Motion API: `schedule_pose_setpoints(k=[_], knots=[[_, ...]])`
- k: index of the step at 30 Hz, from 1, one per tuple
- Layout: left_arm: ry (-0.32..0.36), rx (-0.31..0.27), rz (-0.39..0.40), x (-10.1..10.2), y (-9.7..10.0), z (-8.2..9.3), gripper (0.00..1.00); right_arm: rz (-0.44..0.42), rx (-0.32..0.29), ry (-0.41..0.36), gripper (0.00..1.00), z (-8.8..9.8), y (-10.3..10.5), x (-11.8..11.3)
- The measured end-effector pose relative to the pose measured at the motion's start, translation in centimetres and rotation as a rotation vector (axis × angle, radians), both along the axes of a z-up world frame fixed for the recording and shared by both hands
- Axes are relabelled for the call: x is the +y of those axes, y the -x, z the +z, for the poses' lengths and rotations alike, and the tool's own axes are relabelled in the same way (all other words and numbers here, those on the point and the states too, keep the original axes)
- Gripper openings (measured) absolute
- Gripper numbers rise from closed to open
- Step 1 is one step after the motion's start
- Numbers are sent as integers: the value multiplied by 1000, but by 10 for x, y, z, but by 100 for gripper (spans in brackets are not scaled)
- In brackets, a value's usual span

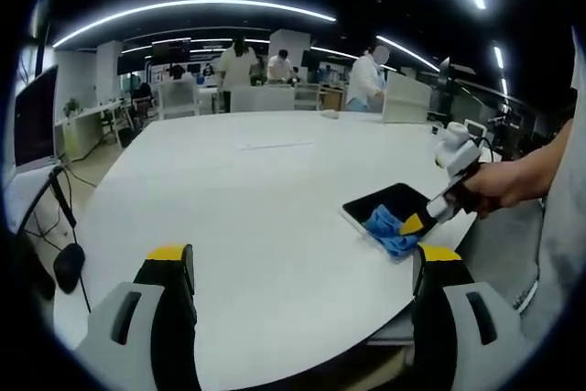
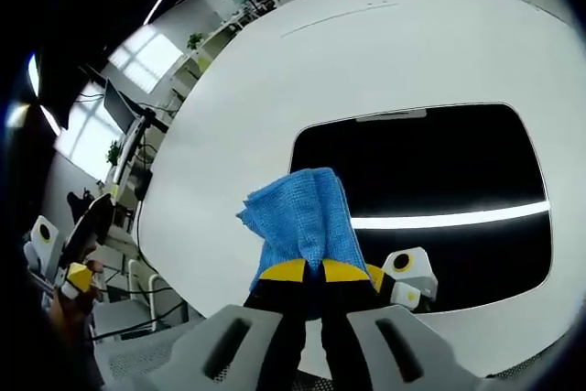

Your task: Wipe the mirror surface with the cleaning cloth until all visible marks leave the cleaned area.

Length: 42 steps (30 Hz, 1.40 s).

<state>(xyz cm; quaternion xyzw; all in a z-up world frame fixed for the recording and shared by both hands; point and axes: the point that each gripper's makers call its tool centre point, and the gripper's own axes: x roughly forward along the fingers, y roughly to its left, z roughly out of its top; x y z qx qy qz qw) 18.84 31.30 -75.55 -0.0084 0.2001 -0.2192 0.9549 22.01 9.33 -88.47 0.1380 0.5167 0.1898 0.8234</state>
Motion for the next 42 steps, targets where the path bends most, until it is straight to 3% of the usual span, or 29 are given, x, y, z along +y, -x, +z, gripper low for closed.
schedule_pose_setpoints(k=[12,15,20,29,42], knots=[[2,0,-4,-4,-1,1,99,30,-18,18,0,4,4,2],[2,-1,-5,-5,-1,1,99,67,-51,52,0,6,7,3],[4,-3,-3,0,-3,-1,99,25,-29,44,0,8,8,4],[2,-1,1,-1,0,1,99,31,-25,63,0,7,7,4],[-7,7,-2,2,0,-2,99,20,-27,65,0,8,-10,4]])
